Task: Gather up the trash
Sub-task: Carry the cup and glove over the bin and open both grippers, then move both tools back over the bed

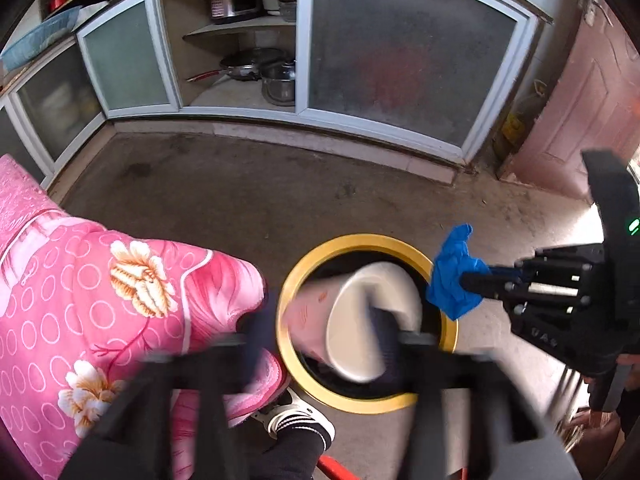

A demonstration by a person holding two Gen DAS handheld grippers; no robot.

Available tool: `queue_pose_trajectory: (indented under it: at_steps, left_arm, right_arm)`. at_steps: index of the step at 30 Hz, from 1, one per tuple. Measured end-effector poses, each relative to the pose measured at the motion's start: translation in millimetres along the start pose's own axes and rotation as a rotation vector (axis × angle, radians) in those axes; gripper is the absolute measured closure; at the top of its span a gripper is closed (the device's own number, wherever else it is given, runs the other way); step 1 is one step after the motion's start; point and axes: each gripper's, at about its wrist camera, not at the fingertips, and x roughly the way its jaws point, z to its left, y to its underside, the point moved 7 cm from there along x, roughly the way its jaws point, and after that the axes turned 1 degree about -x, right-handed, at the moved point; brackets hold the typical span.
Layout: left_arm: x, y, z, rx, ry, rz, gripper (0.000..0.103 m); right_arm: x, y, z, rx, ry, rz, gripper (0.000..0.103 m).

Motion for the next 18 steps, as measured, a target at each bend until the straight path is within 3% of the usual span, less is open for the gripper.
queue_pose_trajectory:
  at_steps: [1,4,8,13,18]
  left_arm:
    - [-2.6,-1.2,1.6,-0.020,0.010,-0.016,0.015]
    - [-8.0,-1.1,4.5,-0.045,0.032,-0.027,0.013]
    - [-25.6,-1.8,7.3,-0.056,0.031,-0.057,0.013]
    - [-76.6,-3.4,19.8,-0.097,0.048,-0.153,0.013]
    - [-140.1,7.9,52.6,-0.167,0.023,-0.258,0.011]
  right_arm:
    - [0.8,2.4,-4.5,0.007,0.009,0.007,0.088]
    - [-10.4,7.4,-18.5,0.050,0.017,-0.033,0.035]
    - [-30.0,11.4,-32.6,0.056,0.061,-0.081,0.034]
    - [-68.3,0.9,-31.4,0.082,0.025,-0.206,0.034]
    - [-114.2,-27.9,6.4,0.008,-0.047,-0.364,0.032]
